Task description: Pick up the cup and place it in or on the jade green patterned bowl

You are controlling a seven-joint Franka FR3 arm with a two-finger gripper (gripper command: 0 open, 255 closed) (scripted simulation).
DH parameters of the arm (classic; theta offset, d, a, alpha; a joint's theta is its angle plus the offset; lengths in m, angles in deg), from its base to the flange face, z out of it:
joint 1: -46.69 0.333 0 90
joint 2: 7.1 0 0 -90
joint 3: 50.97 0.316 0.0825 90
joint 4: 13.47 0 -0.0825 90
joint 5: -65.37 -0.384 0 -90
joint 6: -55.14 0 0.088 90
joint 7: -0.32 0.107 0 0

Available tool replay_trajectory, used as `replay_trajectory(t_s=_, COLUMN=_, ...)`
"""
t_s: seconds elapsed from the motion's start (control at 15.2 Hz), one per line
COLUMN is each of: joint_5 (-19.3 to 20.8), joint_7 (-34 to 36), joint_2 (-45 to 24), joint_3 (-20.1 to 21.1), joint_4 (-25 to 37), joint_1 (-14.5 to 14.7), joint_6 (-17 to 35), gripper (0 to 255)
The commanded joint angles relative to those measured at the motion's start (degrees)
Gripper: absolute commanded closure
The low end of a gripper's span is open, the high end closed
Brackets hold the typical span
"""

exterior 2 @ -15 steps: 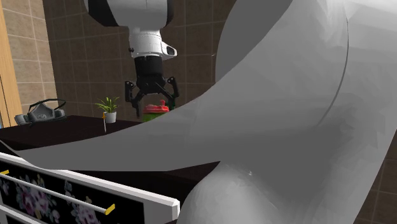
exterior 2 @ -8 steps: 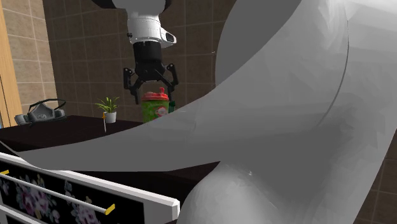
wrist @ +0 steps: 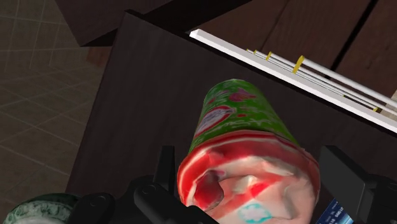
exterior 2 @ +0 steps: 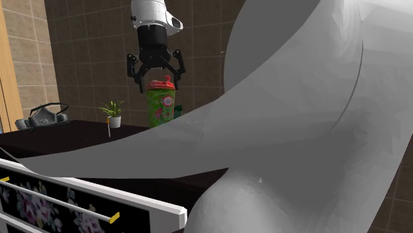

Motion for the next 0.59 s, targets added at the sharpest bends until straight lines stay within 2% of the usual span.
replay_trajectory(t_s=0.0, joint_5=-0.01, joint_7=-0.18, joint_2=0.37, joint_3=-0.07, joint_4=1.36, joint_1=-0.03, joint_6=-1.71, gripper=255)
replay_trajectory(t_s=0.53, joint_5=-0.1, joint_7=-0.53, joint_2=1.29, joint_3=-0.11, joint_4=6.08, joint_1=-0.03, joint_6=-7.34, gripper=255)
